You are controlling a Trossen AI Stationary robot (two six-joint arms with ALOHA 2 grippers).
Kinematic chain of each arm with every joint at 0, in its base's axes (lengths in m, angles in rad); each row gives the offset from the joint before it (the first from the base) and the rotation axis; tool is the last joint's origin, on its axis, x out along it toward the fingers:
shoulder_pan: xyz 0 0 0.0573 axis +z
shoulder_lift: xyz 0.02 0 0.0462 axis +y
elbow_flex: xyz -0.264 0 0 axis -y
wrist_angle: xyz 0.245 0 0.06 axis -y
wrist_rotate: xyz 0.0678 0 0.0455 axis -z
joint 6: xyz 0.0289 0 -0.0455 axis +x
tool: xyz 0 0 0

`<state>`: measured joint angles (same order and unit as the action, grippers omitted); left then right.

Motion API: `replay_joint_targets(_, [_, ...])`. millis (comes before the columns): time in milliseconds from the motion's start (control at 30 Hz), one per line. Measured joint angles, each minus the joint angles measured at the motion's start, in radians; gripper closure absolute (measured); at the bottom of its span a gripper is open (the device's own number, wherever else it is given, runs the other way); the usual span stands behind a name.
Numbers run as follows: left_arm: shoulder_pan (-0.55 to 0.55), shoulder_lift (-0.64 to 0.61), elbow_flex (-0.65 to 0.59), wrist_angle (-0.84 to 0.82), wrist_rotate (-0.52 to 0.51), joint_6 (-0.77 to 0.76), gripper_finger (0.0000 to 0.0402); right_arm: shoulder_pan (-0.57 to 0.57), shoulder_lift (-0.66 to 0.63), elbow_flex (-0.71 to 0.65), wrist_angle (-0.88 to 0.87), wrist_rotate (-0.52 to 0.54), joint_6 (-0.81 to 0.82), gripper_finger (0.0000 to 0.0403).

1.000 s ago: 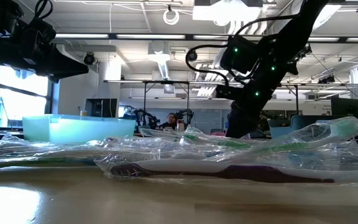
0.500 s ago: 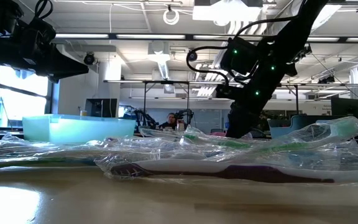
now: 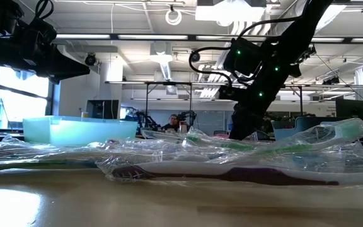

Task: Pick & Place Toothbrushes
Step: Put the orange toothbrush to the transparent bin

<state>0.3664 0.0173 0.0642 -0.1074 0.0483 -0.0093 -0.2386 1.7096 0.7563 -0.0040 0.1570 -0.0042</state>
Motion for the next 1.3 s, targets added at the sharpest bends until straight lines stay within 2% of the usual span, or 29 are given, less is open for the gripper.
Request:
replay_joint_targets(900, [0.0, 0.0, 0.0, 0.0, 0.0, 0.0, 0.0327, 0.001, -0.005, 0.0, -0.002, 0.0, 0.0, 0.0354])
replay_joint_targets(1100, [0.0, 0.0, 0.0, 0.0, 0.0, 0.0, 0.0327, 0.023, -0.064, 0.0, 0.007, 0.0, 0.002, 0.0355])
replay_joint_targets(1300, [0.0, 0.0, 0.0, 0.0, 0.0, 0.0, 0.0327, 0.057, -0.175, 0.0, 0.02, 0.0, 0.003, 0.0354])
